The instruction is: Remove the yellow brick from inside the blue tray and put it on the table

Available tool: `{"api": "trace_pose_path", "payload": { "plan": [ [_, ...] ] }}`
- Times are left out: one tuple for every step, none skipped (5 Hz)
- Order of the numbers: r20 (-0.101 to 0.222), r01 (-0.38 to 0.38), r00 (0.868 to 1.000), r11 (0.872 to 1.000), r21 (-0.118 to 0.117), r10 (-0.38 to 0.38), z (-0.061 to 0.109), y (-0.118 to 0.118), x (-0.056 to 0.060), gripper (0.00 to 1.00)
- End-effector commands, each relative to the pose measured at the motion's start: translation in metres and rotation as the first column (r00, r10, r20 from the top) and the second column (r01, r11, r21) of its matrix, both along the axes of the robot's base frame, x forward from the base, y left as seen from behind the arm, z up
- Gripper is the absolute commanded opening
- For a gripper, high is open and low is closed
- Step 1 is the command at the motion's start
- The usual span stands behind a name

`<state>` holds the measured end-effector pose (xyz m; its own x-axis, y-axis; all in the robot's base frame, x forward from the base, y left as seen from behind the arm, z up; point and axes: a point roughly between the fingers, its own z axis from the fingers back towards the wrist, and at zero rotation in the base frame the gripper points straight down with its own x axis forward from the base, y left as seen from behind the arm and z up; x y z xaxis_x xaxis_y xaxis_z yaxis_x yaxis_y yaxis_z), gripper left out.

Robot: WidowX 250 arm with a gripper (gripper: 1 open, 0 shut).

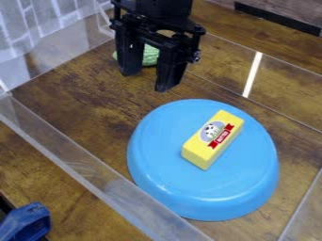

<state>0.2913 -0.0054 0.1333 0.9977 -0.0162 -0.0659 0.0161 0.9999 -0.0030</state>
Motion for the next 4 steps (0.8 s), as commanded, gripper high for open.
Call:
{"api": "trace_pose_path", "payload": {
  "plan": [
    [-0.012,0.003,1.000,1.000,-0.003,-0.003,-0.006,-0.003,0.001,1.00],
    [-0.024,0.005,1.000,1.000,-0.007,-0.005,-0.012,-0.007,0.002,1.00],
    [-0.036,0.009,0.999,1.000,-0.009,-0.010,-0.018,-0.010,0.003,1.00],
    [-0.046,0.015,0.999,1.000,-0.012,-0.015,-0.025,-0.013,0.005,1.00]
  ]
}}
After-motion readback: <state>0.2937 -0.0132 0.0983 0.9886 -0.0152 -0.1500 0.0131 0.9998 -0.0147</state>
